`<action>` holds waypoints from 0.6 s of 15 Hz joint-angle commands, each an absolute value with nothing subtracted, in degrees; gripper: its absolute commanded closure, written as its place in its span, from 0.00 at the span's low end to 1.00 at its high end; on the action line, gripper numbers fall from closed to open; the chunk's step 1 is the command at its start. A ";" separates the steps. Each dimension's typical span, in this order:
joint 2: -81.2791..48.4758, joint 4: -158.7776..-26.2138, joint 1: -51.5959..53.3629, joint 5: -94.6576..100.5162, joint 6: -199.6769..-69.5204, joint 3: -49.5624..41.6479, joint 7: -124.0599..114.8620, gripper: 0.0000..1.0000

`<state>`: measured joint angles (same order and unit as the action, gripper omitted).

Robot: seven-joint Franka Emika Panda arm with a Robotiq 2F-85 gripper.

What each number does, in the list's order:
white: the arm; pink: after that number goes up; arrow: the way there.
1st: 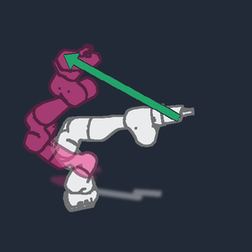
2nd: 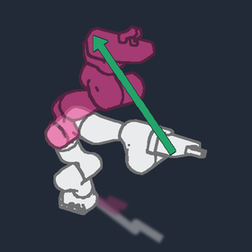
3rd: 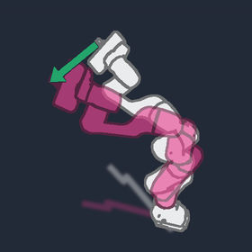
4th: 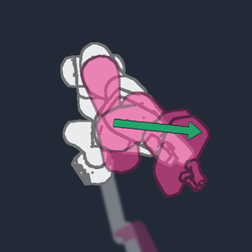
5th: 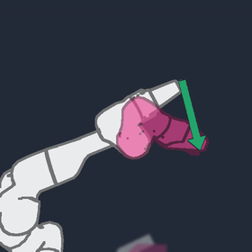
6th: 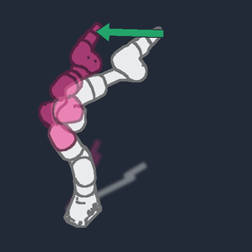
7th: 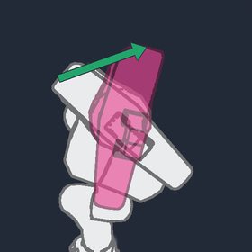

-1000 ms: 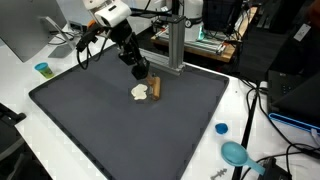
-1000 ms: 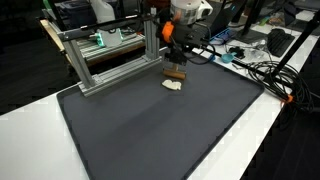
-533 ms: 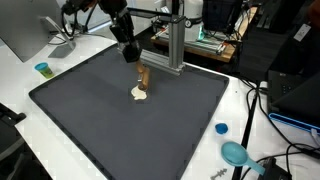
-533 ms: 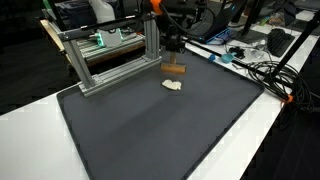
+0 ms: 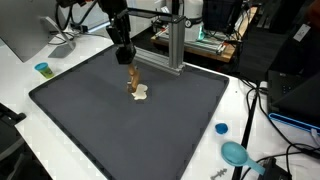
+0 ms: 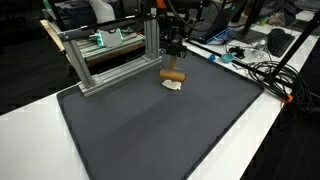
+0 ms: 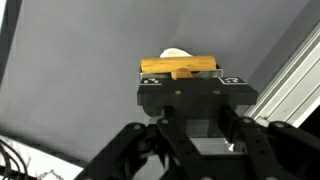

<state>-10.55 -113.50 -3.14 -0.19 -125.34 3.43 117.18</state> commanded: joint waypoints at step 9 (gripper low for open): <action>-16.48 -112.80 -0.99 3.72 -129.36 3.71 112.75 0.78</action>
